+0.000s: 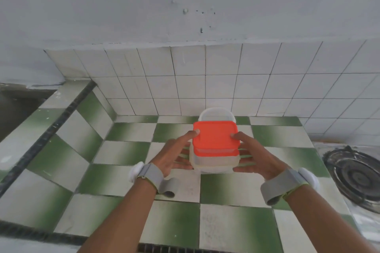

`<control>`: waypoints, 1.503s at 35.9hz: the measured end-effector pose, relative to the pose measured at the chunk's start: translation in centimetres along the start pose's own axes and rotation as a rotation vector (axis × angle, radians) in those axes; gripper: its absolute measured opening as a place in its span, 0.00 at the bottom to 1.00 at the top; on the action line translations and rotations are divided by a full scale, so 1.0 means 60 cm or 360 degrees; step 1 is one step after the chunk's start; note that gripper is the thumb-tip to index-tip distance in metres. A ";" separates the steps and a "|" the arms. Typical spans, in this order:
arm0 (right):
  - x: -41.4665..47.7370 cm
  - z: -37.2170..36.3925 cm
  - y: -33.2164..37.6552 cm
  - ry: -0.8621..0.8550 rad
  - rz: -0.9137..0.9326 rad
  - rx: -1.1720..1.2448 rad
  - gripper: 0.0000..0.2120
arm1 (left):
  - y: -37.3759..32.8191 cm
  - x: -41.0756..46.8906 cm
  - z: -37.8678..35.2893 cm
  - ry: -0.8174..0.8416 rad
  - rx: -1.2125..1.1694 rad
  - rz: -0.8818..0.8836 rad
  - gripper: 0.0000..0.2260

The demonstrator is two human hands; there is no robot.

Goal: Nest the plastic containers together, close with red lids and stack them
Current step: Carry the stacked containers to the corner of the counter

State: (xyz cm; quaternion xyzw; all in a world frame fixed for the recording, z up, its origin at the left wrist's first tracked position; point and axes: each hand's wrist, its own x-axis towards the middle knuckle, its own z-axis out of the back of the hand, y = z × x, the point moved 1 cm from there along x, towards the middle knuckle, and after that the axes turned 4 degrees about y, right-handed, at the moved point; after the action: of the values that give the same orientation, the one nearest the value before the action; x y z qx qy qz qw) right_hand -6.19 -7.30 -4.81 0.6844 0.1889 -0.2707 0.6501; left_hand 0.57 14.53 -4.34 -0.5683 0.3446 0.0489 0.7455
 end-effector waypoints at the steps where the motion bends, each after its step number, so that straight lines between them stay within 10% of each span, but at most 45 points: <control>1: -0.004 0.003 0.013 0.0000 0.0049 -0.0009 0.23 | -0.009 0.001 0.005 -0.0006 -0.0008 -0.0027 0.30; 21: 0.101 0.066 0.167 -0.0074 0.0000 0.0070 0.38 | -0.166 0.151 0.007 -0.0156 -0.0030 -0.0107 0.51; 27: 0.104 0.061 0.149 0.0080 -0.0058 0.0110 0.59 | -0.149 0.140 -0.010 0.0127 0.0041 -0.0056 0.50; 38: 0.136 0.007 0.141 0.0036 0.0108 0.0099 0.48 | -0.128 0.122 -0.017 0.0089 -0.0423 -0.0043 0.42; 46: 0.129 -0.171 0.166 0.0201 0.0091 0.0184 0.41 | -0.079 0.077 0.132 -0.0126 -0.0560 -0.0114 0.17; 50: 0.139 -0.281 0.179 0.0369 0.0167 0.0163 0.39 | -0.049 0.058 0.233 -0.0366 -0.0596 -0.0079 0.41; 54: 0.147 -0.375 0.195 0.0581 0.0197 0.0239 0.13 | -0.031 0.065 0.327 -0.0465 -0.0689 -0.0066 0.39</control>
State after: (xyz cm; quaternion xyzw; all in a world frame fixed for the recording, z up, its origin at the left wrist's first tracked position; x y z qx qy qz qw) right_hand 10.68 13.22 -0.83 0.7790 0.2403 -0.1150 0.5676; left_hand 13.37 29.93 -2.76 -0.7085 0.2030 0.1878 0.6493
